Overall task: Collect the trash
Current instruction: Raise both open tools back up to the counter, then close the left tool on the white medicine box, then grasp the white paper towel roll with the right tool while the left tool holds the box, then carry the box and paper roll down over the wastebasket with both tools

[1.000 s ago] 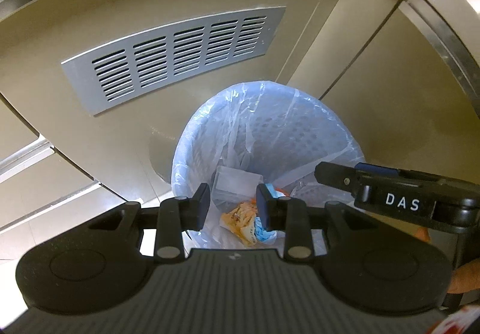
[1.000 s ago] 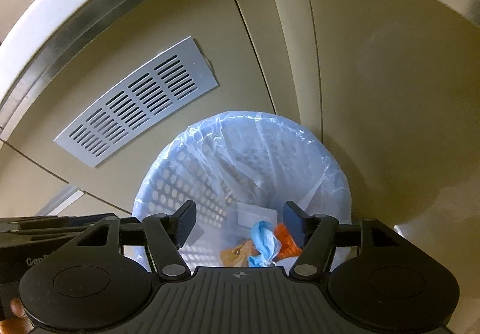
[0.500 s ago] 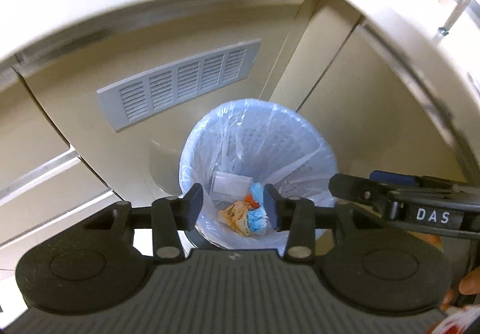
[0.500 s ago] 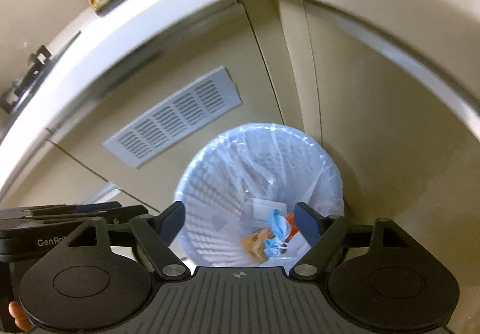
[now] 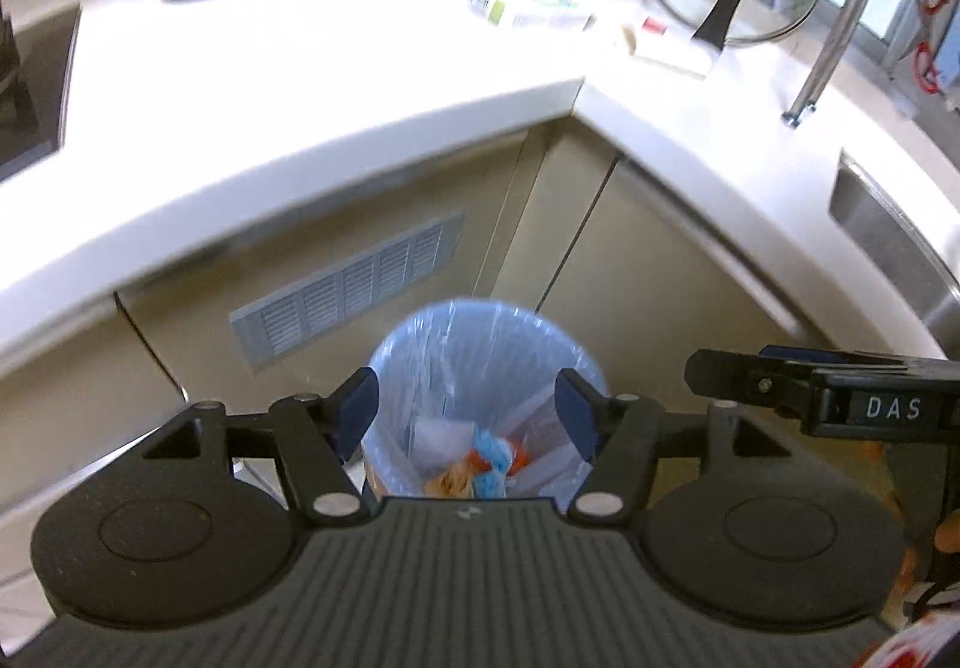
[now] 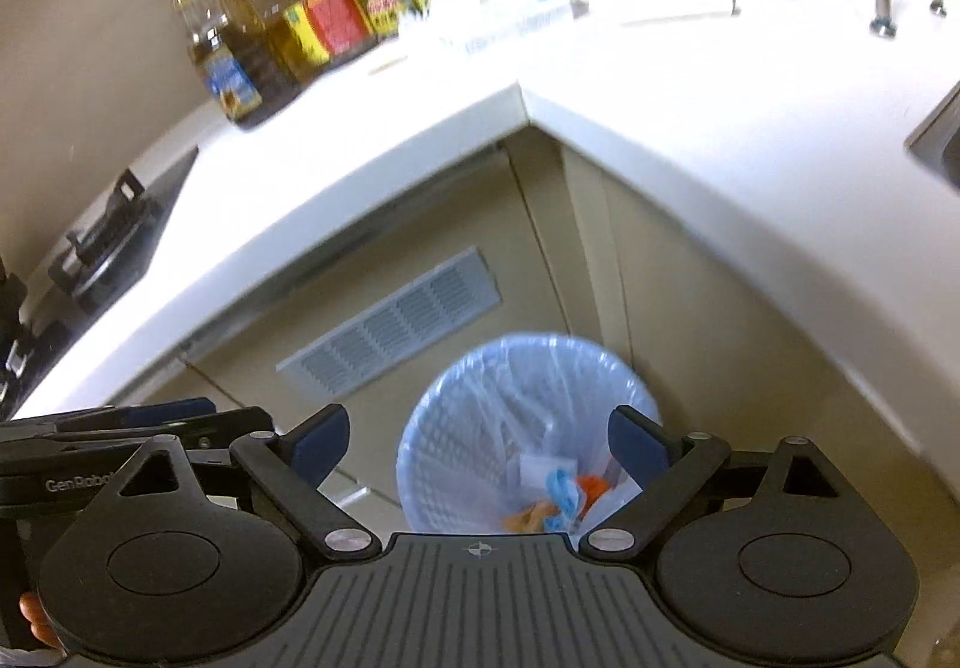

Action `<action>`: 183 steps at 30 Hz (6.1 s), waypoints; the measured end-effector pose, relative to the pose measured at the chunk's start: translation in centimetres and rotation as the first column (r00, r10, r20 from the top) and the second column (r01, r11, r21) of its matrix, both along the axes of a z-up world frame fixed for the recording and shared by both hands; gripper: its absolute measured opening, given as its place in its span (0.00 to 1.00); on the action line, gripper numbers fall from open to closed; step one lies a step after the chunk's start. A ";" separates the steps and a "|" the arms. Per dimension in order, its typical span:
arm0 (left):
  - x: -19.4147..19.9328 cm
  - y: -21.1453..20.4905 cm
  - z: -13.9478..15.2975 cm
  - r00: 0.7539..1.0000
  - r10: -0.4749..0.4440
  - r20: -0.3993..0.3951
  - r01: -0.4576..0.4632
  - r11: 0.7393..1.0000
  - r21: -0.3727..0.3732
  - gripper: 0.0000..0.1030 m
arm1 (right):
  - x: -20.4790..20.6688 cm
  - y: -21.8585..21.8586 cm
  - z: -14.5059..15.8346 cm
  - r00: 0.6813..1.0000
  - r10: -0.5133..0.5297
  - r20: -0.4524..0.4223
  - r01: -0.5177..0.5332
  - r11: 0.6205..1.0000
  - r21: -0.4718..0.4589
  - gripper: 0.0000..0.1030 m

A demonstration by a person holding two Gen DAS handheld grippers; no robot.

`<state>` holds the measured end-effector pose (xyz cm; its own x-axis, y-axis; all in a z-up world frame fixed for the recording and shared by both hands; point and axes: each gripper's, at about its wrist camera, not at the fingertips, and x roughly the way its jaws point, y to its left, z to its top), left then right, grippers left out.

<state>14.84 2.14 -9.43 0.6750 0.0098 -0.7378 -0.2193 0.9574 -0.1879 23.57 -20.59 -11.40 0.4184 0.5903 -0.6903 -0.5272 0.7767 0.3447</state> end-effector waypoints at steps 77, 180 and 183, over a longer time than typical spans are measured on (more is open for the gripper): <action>40.7 -0.7 1.5 0.953 -0.301 -0.024 0.298 0.928 0.222 0.78 | 30.9 -2.8 4.3 0.976 -0.192 0.105 0.185 0.980 0.069 0.91; 22.9 1.4 6.6 0.985 -0.046 0.168 0.027 0.993 0.112 0.71 | 23.7 -2.9 7.7 0.962 -0.264 0.072 0.257 0.962 0.093 0.35; 20.6 1.5 6.8 0.983 -0.054 0.176 0.036 0.994 0.107 0.71 | 20.9 -2.4 8.2 0.966 -0.251 0.069 0.243 0.965 0.101 0.35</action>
<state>35.40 3.66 -2.59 0.7968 0.0463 -0.6025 -0.1474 0.9818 -0.1195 44.50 -22.98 -3.20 0.6109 0.5204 -0.5966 -0.3518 0.8535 0.3844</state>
